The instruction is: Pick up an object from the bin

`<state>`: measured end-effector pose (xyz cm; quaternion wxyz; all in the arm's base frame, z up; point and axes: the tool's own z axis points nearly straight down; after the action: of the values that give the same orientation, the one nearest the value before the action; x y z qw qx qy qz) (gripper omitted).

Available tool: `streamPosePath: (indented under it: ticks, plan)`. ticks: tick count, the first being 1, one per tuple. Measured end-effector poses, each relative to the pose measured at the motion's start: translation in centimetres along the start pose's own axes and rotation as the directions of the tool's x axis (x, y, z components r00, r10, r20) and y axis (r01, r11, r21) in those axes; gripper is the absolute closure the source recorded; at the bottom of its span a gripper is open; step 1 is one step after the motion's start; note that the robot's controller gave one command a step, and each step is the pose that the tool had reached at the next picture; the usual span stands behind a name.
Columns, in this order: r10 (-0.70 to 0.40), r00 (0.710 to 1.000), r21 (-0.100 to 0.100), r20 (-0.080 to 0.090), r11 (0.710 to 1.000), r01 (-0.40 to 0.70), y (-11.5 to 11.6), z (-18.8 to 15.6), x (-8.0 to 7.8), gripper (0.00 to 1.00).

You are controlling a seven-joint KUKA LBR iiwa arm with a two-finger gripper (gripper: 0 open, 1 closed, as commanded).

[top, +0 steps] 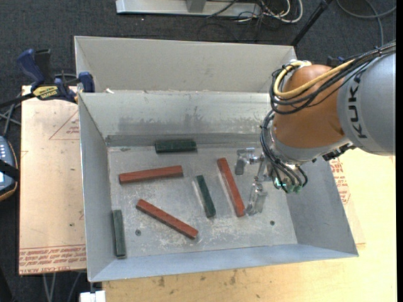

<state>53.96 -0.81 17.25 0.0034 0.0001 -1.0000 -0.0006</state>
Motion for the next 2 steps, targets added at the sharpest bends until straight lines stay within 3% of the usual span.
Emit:
streamPosePath:
  ticks: [1,2]
  plan:
    - [0.000,1.000,0.000,0.008,1.000,0.000,0.0,-0.4,-0.2,0.00]
    - [-0.140,0.990,0.003,0.011,0.990,0.140,0.6,0.6,-1.8,0.00]
